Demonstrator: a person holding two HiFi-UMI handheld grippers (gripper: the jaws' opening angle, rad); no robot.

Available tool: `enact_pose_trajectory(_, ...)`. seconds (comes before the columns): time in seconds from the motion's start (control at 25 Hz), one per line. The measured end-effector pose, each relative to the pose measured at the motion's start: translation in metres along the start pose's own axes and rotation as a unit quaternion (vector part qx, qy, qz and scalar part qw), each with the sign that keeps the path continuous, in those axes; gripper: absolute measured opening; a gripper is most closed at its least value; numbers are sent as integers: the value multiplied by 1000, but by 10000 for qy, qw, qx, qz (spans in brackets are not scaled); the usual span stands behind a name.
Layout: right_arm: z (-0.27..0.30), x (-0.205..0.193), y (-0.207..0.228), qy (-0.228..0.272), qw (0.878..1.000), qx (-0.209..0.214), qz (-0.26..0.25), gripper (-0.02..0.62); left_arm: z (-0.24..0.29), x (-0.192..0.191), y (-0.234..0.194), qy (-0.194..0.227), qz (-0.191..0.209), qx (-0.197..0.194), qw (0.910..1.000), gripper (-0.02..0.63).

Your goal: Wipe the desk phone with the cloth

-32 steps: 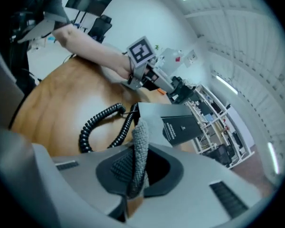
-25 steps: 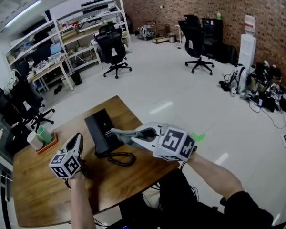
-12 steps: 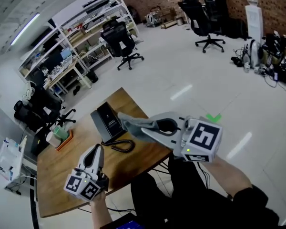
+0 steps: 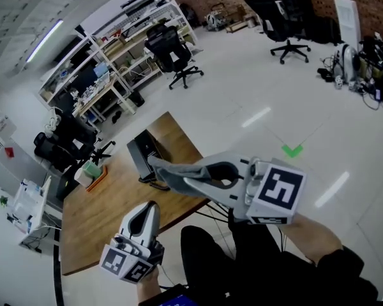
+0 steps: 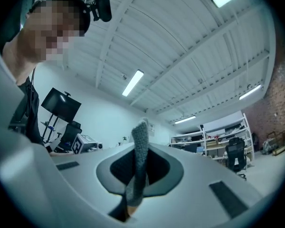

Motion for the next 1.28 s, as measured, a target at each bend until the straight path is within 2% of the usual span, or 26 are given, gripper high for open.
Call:
enact_pose_trajectory(0.24, -12, 16, -35, 157, 9993, 338, 71, 25, -27, 13, 47, 154, 10, 197, 9997, 2)
enact_pose_trajectory(0.44, -7, 22, -81, 107, 9950, 986, 104, 25, -54, 33, 83, 111, 204, 378, 9990, 2)
enact_pose_trajectory(0.6, -7, 23, -107, 66, 9911, 1328, 19, 25, -74, 47, 102, 248, 377, 639, 9969, 2)
enact_pose_trajectory(0.88, -12, 29, -126, 119, 9877, 1525, -321, 25, -81, 69, 114, 534, 672, 727, 9937, 1)
enact_pose_trajectory(1.16, -14, 28, -126, 115, 9868, 1559, -430, 25, -77, 60, 117, 583, 505, 617, 9951, 1)
enact_pose_trajectory(1.28, -11, 25, -127, 58, 9860, 1598, -477, 24, -71, 66, 118, 543, 649, 620, 9945, 2)
Point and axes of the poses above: the fingertips, and each gripper's own axes: z forward along the fingers, y to its right, x out of its top, the point moved 10 cm from there along -z, backward along the fingers, and after that the axes turned 3 degrees about -x, right-handed, at the moved point
